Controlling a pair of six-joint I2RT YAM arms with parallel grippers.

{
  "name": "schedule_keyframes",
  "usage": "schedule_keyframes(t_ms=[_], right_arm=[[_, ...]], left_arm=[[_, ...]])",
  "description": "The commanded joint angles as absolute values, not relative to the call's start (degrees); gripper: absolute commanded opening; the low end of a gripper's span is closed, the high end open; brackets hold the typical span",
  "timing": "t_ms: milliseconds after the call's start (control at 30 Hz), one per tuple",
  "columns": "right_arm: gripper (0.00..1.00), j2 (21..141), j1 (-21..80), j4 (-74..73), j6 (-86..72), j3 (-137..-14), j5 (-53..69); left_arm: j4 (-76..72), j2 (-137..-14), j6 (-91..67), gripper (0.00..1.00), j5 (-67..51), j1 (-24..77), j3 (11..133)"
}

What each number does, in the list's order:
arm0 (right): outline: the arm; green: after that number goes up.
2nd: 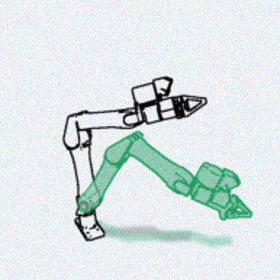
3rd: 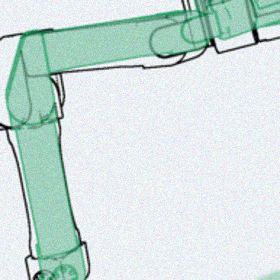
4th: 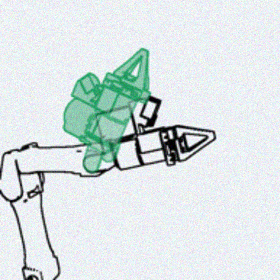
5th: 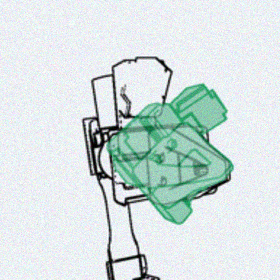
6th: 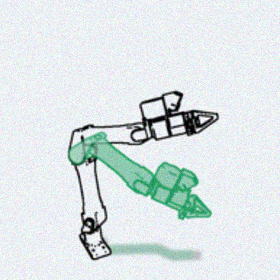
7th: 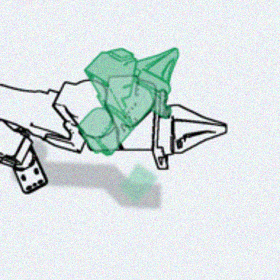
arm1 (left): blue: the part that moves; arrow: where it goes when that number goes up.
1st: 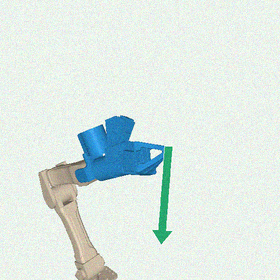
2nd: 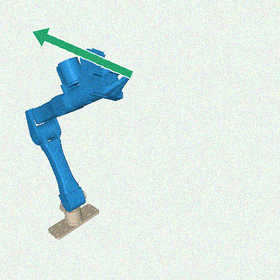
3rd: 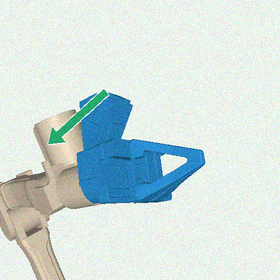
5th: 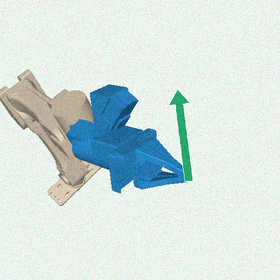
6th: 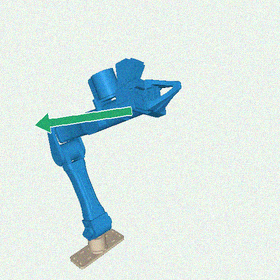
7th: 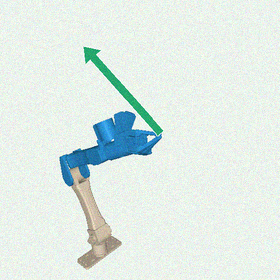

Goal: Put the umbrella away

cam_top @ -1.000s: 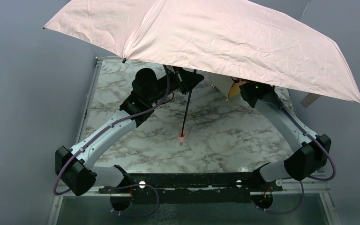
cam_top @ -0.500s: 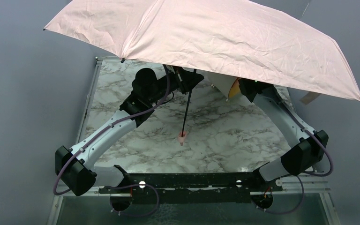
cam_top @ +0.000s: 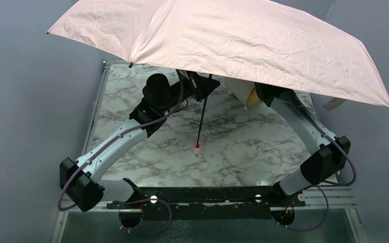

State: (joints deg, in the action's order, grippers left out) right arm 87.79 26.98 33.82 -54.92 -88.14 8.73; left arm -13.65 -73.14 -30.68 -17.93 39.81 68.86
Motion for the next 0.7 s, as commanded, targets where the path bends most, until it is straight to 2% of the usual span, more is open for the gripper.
schedule_keyframes(t_ms=[0, 400, 667], right_arm=[[0.69, 88.95, 26.65, 35.73, -56.10, -91.04, 9.52], [0.67, 89.89, 26.65, 37.35, -56.87, -91.89, 8.58], [0.62, 91.01, 26.61, 37.56, -57.30, -93.15, 8.48]], left_arm=[[-17.60, -71.52, -30.32, 0.00, -18.62, 39.73, 69.08], [-17.49, -71.87, -30.41, 0.00, -19.03, 39.67, 69.43], [-17.55, -72.02, -30.48, 0.00, -19.50, 39.68, 69.35]])
